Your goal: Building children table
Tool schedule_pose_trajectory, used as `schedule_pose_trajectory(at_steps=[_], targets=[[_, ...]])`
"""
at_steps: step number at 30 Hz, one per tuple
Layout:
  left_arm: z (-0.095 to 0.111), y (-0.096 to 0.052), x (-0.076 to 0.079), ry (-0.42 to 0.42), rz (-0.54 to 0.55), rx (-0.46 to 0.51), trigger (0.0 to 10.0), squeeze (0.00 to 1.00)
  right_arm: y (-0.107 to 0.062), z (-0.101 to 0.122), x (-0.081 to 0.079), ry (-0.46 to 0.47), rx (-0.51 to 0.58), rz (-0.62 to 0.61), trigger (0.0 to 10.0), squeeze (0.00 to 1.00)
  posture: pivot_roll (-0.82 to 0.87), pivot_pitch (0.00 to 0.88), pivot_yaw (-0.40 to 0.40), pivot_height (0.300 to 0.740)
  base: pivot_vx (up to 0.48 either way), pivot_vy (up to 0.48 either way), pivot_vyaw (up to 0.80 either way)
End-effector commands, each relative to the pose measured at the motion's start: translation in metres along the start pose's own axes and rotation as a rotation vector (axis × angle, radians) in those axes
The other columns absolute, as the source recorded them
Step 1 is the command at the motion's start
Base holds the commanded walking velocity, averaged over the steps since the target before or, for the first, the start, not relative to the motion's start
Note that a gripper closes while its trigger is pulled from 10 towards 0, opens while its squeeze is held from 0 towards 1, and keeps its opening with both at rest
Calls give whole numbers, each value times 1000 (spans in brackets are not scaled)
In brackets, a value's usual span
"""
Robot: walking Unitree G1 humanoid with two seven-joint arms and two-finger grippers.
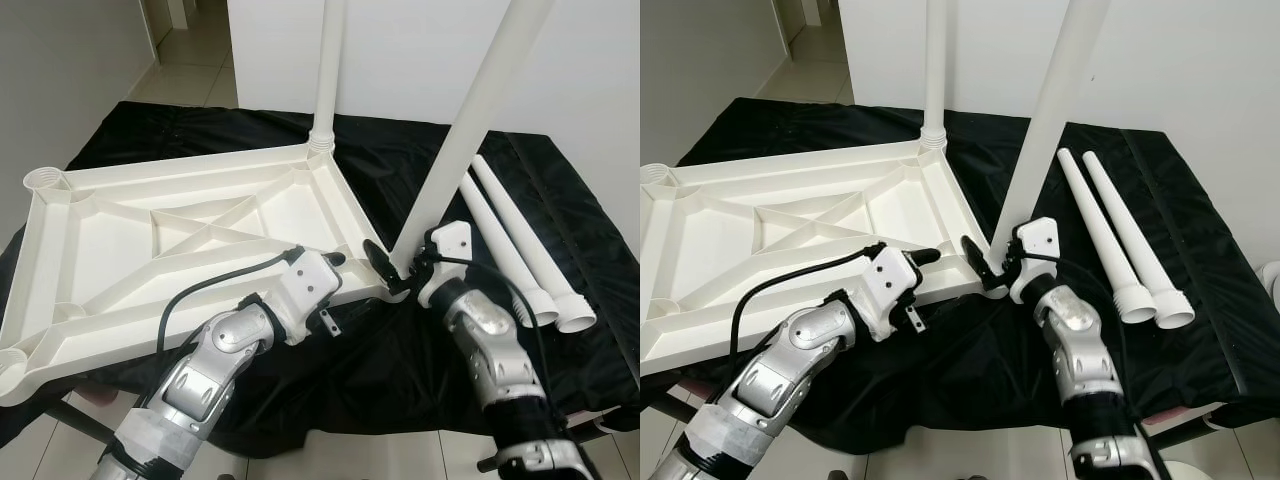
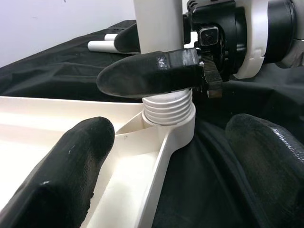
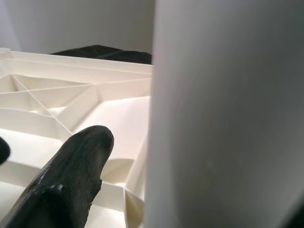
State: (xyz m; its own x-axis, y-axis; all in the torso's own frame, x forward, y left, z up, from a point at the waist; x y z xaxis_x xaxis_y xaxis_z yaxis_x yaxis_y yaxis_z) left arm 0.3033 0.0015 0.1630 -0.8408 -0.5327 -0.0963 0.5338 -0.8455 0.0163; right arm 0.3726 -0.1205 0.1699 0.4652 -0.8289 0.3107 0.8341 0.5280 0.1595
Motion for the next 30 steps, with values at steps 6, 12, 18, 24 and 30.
schedule_pose_trajectory(at_steps=[6,12,18,24,30], targets=[[1,-3,0,32,-23,-14,10000,0,3,-8,4,4,-23,85,157,0,19,72,-37,740,0,0,0],[1,-5,0,38,-16,-17,10000,0,-1,-16,13,0,-55,102,0,0,29,63,-34,740,0,0,0],[6,-4,-3,46,-10,-7,10000,0,-11,-26,18,28,-73,94,0,0,32,62,-30,740,0,0,0],[5,-3,-7,54,-5,-11,10000,0,-9,-25,22,69,-61,4,10000,0,32,63,-35,740,0,0,0],[4,-3,-7,45,1,-8,10000,0,-2,-23,20,65,-87,-114,10000,0,13,59,-39,740,0,0,0]])
Point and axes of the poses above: a point about 5 cm out from each wrist's last joint towards the gripper, its own y axis pointing out of the wrist towards the gripper, its own z axis along the axis of the wrist's last joint, x = y × z, the point moved 6 cm from there along y, pointing out of the wrist towards the gripper, and after that the axes turned 11 degrees about -y, right-handed, at the moved point
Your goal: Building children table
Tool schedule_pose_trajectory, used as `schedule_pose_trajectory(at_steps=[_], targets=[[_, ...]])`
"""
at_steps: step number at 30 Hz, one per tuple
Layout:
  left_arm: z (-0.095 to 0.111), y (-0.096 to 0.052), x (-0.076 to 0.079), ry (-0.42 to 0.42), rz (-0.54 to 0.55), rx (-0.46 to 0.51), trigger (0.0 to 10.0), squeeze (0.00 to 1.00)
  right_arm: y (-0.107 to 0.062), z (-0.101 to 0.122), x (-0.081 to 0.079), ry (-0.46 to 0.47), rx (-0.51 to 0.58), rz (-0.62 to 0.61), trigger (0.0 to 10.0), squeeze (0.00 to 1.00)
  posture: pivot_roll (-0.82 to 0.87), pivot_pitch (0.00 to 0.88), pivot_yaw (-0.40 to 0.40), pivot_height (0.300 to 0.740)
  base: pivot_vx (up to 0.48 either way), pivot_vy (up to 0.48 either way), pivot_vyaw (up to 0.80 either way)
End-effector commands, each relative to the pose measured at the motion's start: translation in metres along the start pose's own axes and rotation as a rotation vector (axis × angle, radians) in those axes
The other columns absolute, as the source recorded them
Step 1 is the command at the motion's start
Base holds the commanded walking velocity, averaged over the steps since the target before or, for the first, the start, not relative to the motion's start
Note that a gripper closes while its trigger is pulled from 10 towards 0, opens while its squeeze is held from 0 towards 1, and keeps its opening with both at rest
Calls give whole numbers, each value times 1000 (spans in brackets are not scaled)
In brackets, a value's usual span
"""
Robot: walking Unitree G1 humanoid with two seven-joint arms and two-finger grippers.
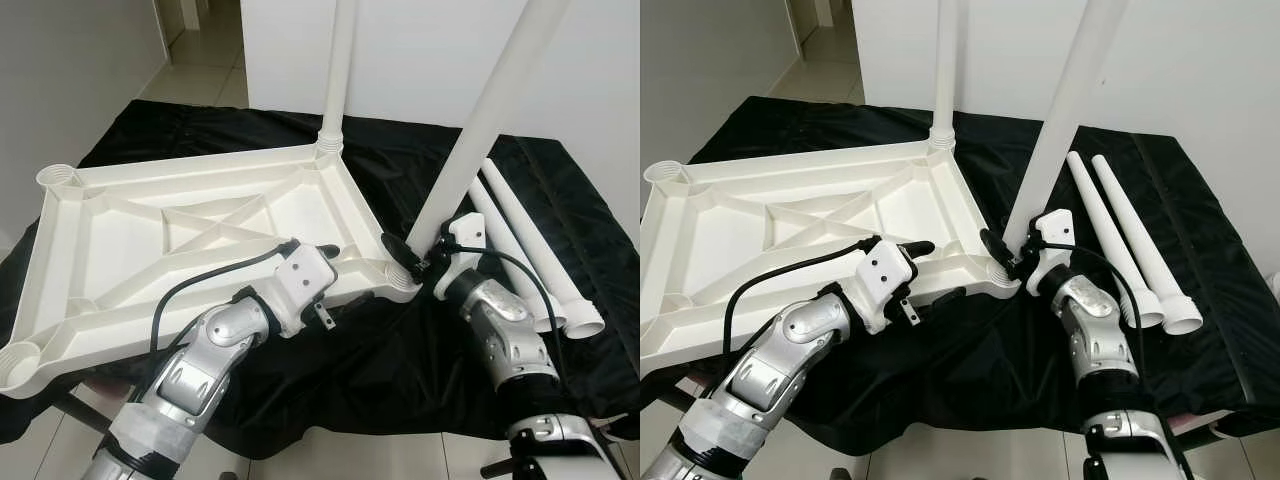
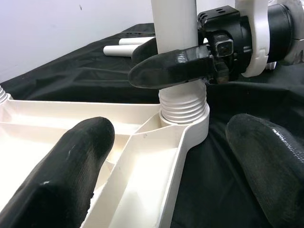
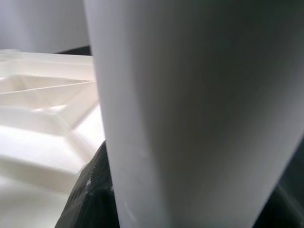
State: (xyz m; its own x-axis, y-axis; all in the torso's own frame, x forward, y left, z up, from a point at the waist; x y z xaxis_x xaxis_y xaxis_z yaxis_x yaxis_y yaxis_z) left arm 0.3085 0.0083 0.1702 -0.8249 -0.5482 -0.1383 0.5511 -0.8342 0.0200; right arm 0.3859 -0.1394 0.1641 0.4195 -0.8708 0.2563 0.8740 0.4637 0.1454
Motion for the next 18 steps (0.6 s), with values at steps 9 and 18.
schedule_pose_trajectory(at_steps=[9,18], targets=[[0,4,8,-24,-27,12,10000,0,-2,-19,-5,32,-163,-256,10000,0,-3,68,-48,740,0,0,0],[2,3,9,-31,-27,23,10000,0,-16,-26,-15,61,-217,-477,10000,0,-11,77,-50,740,0,0,0]])
Point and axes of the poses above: a point about 5 cm out from each wrist's last joint towards the gripper, its own y axis pointing out of the wrist towards the gripper, its own z axis along the axis of the wrist's last joint, x = y × z, the point moved 6 cm from there along y, pointing out of the wrist towards the gripper, and after that the axes turned 11 degrees about -y, right-handed, at the moved point
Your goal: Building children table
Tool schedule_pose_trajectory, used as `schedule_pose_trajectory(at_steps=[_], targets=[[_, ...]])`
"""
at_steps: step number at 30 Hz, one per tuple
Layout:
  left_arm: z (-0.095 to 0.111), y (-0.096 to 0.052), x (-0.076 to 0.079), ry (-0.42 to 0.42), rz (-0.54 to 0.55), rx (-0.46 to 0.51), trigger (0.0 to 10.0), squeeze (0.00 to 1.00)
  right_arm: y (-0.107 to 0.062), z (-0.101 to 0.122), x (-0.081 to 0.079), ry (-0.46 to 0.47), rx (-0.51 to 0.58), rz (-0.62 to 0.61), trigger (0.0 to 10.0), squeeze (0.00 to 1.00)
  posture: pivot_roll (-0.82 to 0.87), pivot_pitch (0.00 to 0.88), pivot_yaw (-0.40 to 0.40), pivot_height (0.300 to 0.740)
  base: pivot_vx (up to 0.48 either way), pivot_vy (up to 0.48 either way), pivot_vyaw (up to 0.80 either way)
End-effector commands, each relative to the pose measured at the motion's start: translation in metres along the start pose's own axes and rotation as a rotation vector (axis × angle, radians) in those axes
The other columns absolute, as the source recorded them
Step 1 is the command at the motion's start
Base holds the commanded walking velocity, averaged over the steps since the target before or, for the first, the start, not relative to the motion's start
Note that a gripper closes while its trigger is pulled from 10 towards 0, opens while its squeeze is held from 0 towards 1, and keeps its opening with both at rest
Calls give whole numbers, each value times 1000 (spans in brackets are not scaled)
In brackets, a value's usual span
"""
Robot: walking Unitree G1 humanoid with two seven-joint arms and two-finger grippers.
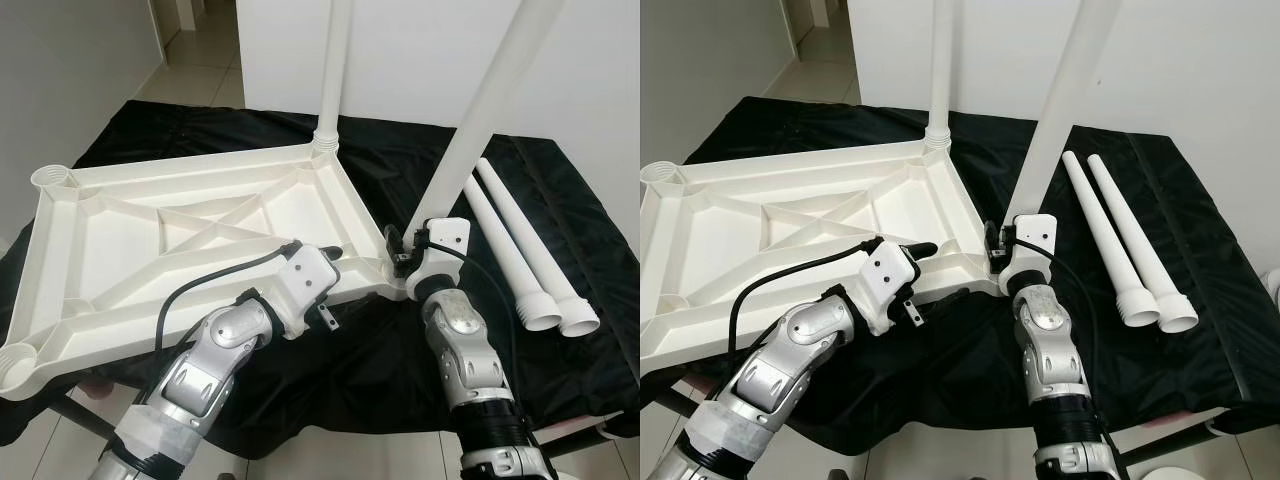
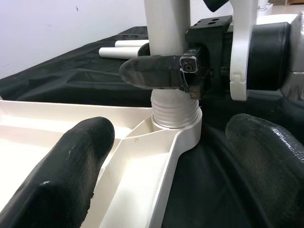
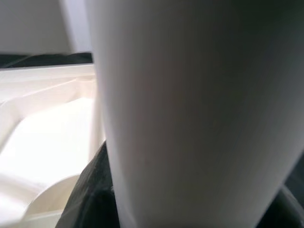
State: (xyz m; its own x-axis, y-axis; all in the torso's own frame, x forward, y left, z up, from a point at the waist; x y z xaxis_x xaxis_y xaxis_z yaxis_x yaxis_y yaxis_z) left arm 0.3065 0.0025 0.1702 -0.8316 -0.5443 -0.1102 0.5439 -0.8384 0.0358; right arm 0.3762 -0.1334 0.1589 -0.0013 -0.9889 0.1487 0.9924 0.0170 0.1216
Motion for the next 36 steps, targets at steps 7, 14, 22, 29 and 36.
schedule_pose_trajectory(at_steps=[7,14,22,29,36], targets=[[1,0,3,-3,-22,5,10000,0,-11,-25,4,-4,-100,-102,10000,0,-13,81,-49,740,0,0,0],[9,-5,-3,3,-19,16,10000,0,-18,-5,-6,65,-17,-94,10000,0,1,103,-28,740,0,0,0],[5,-7,0,4,-18,10,10000,0,-15,7,2,54,51,-17,10000,1000,14,88,-39,740,0,0,0],[7,-1,1,7,-20,18,10000,0,-15,1,-7,35,61,172,10000,0,12,65,-41,740,0,0,0],[8,1,4,6,-33,20,10000,0,-15,8,-12,-1,121,362,10000,0,5,55,-31,740,0,0,0]])
Point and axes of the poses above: a point about 5 cm out from each wrist's last joint towards the gripper, its own y axis pointing out of the wrist towards the gripper, its own z axis along the axis of the wrist's last joint, x = y × z, the point moved 6 cm from there along y, pointing out of the wrist towards the gripper, and after that the axes turned 11 degrees about -y, right-handed, at the moved point
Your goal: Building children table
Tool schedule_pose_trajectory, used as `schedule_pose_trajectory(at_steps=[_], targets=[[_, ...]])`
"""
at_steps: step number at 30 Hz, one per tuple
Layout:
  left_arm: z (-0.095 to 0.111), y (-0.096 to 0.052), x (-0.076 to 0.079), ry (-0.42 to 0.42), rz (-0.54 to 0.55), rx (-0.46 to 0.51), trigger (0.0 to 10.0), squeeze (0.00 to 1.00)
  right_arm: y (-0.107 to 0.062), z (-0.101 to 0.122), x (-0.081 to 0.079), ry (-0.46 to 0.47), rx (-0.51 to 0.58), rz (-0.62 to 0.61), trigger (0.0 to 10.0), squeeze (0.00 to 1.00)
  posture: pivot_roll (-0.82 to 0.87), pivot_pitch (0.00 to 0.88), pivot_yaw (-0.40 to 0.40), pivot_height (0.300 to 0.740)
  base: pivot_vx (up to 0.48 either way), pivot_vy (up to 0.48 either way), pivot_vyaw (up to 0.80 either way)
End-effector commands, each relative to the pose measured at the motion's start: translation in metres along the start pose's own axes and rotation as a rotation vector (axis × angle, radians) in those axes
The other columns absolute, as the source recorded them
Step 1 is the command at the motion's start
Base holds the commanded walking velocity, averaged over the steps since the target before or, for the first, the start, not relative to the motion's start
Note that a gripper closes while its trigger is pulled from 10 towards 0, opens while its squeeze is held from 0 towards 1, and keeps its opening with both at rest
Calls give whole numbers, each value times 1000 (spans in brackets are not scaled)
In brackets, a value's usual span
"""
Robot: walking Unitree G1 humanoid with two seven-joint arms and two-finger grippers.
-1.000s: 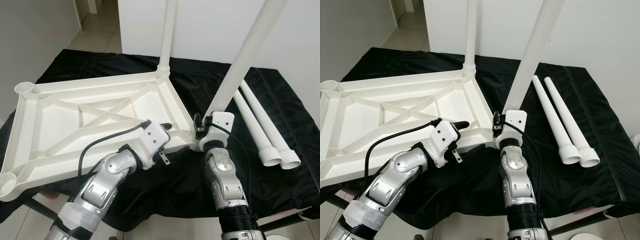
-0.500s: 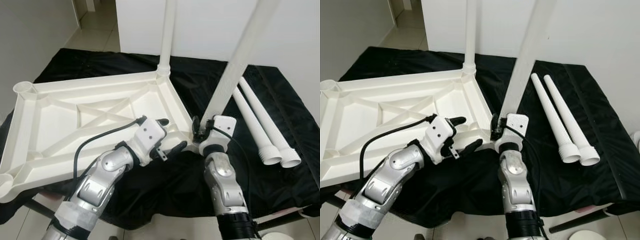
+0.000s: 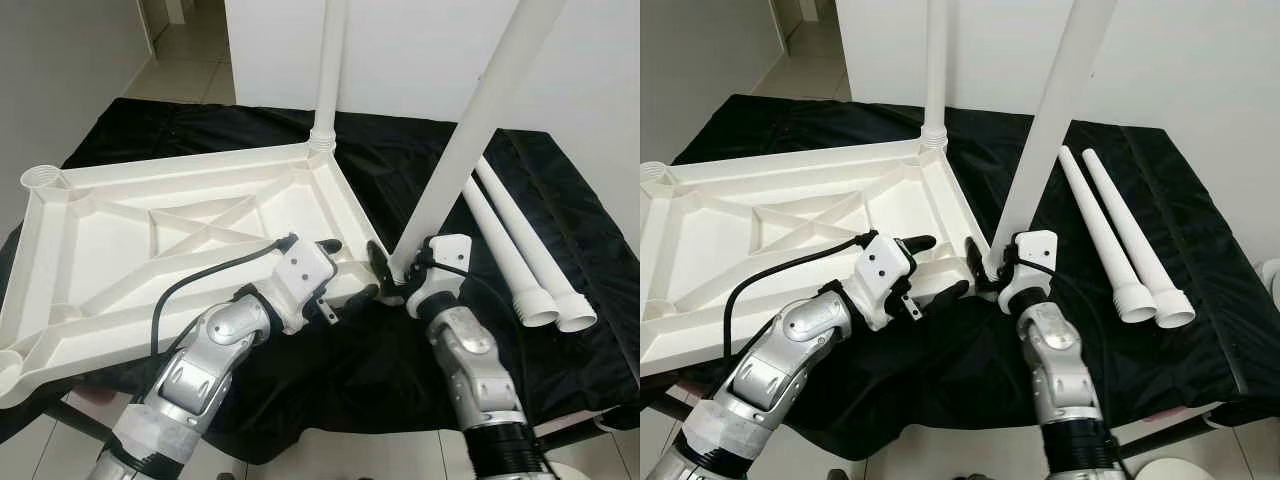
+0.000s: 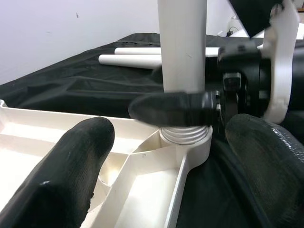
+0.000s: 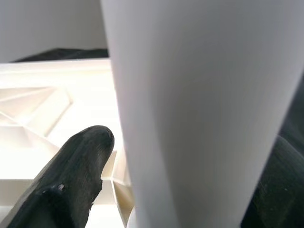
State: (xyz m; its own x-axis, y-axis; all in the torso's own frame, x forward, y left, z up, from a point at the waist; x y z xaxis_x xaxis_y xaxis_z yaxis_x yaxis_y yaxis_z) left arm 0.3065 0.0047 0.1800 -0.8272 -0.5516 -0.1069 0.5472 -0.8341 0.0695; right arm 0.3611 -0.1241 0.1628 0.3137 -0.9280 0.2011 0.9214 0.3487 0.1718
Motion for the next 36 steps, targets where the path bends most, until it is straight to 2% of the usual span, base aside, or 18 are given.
schedule_pose_trajectory(at_steps=[1,5,13,14,15,16,17,18,20,21,31,32,36], targets=[[-2,3,7,7,-47,-12,10000,0,2,1,-4,-20,18,77,10000,0,3,53,-29,740,0,0,0],[-3,5,10,4,-63,-14,10000,0,5,-3,-8,-91,11,194,10000,0,0,48,-27,740,0,0,0],[-4,6,13,7,-75,-20,10000,0,8,-6,-7,-125,1,278,10000,0,5,38,-29,740,0,0,0],[-4,5,13,4,-73,-22,10000,0,9,-9,-4,-134,-10,284,9059,0,8,36,-31,740,0,0,0],[-5,4,14,3,-72,-23,10000,0,8,-11,-2,-140,-21,288,7176,0,8,36,-31,740,0,0,0],[-5,4,14,1,-71,-25,10000,0,8,-14,0,-138,-28,290,4824,0,13,36,-35,740,0,0,0],[-6,4,14,0,-70,-26,10000,0,8,-15,1,-137,-31,292,4824,0,13,36,-35,740,0,0,0],[-6,4,14,1,-70,-26,10000,0,7,-16,2,-139,-36,297,3216,0,14,34,-36,740,0,0,0],[-6,4,14,1,-70,-27,10000,0,7,-17,2,-141,-36,304,3216,0,15,34,-36,740,0,0,0],[-6,4,15,2,-71,-28,10000,0,6,-20,3,-132,-45,308,0,0,15,32,-36,740,0,0,0],[-7,5,16,-1,-76,-27,10000,0,4,-27,7,-105,-61,304,0,0,10,24,-41,740,0,0,0],[-7,5,17,-1,-77,-28,10000,0,4,-27,7,-91,-65,291,10000,0,8,22,-42,740,0,0,0],[-8,5,17,-4,-76,-28,10000,0,8,-30,14,-33,-94,208,10000,0,4,21,-46,740,0,0,0]])
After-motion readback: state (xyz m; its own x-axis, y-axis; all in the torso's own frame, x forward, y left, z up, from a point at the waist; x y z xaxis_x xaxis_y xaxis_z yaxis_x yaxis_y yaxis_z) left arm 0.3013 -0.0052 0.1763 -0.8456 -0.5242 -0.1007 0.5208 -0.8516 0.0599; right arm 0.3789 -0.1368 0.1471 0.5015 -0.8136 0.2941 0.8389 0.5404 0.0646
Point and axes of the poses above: a point about 5 cm out from each wrist's last joint towards the gripper, its own y axis pointing out of the wrist towards the gripper, its own z axis along the axis of the wrist's last joint, x = y × z, the point moved 6 cm from there along y, pointing out of the wrist towards the gripper, and after that the axes turned 11 degrees about -y, right-handed, at the moved point
